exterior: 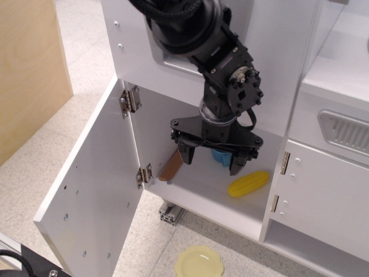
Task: Close low fridge
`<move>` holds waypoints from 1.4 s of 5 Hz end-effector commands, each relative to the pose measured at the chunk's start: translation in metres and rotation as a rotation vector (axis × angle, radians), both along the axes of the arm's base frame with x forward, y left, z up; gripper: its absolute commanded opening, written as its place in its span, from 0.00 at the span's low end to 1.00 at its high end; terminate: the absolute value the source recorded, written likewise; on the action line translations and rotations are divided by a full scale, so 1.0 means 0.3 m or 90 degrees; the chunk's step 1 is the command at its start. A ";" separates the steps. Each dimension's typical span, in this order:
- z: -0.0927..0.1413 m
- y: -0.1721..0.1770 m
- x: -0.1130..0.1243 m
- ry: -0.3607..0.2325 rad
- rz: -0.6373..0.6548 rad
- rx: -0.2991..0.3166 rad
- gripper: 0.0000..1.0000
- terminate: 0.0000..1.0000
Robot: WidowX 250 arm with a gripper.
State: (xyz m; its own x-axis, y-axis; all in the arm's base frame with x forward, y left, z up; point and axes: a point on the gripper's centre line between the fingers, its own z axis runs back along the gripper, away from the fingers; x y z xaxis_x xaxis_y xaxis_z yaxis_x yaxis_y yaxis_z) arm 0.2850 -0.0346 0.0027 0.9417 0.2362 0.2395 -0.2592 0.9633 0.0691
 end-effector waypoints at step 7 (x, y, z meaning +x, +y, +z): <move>0.217 0.536 0.010 -0.003 0.031 0.018 1.00 0.00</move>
State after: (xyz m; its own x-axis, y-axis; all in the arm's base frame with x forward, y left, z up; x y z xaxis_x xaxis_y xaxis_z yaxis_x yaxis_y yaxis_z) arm 0.2834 0.1218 0.0554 0.9356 0.2814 0.2130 -0.3047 0.9486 0.0852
